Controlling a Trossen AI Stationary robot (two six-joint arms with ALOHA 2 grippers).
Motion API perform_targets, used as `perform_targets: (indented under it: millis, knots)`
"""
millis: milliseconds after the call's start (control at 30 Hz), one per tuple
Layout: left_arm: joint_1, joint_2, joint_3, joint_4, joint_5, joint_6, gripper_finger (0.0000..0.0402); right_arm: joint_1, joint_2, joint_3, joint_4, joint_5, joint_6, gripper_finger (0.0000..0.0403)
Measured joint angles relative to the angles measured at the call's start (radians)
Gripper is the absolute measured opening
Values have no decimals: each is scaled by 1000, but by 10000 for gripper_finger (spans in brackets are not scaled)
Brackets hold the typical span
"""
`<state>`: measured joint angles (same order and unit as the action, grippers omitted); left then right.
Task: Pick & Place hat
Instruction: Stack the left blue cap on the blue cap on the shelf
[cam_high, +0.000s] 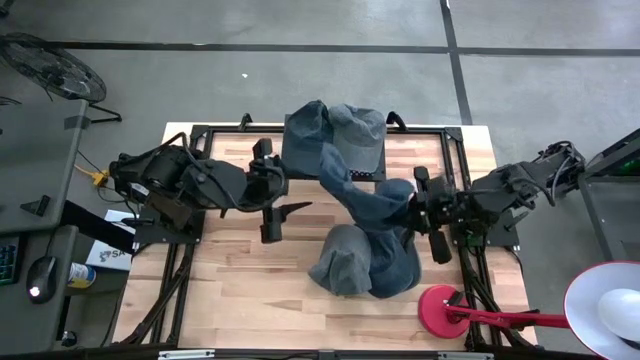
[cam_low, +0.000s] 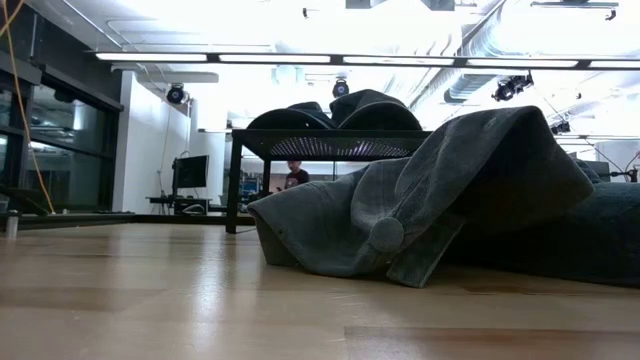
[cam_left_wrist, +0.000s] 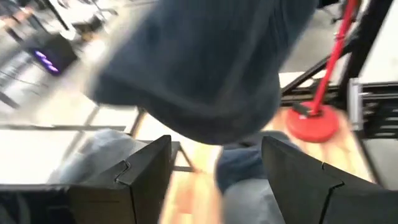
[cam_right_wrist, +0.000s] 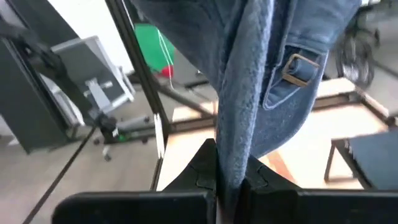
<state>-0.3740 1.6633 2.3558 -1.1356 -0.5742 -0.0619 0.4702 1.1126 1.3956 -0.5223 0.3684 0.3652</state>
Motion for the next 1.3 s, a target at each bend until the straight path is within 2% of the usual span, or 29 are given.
perform_targets:
  millis: [133, 300, 433, 533, 700, 867, 1167, 1300]
  knots:
    - [0, 0, 0, 18, -63, 117, 243, -1, 1, 0, -79, 10, 54, 3]
    - [0, 1, 0, 56, -65, 177, 243, 0, 1, 0, -147, 43, 94, 3]
    - [0, 7, 0, 101, -86, 289, 243, -10, 7, -2, -192, 55, 132, 3]
    - [0, 18, 0, 130, -116, 352, 243, -27, 8, -3, -195, 56, 138, 3]
    - [-3, 54, -1, 197, -111, 438, 243, -69, 12, -3, -199, 51, 156, 3]
    - [-8, 93, -1, 222, -245, 588, 243, -99, 26, -3, -198, 40, 161, 3]
    - [-6, 121, -2, 219, -373, 644, 243, -104, 43, -3, -195, 20, 184, 3]
    - [-5, 121, -2, 204, -380, 649, 243, -104, 47, -3, -190, 13, 189, 3]
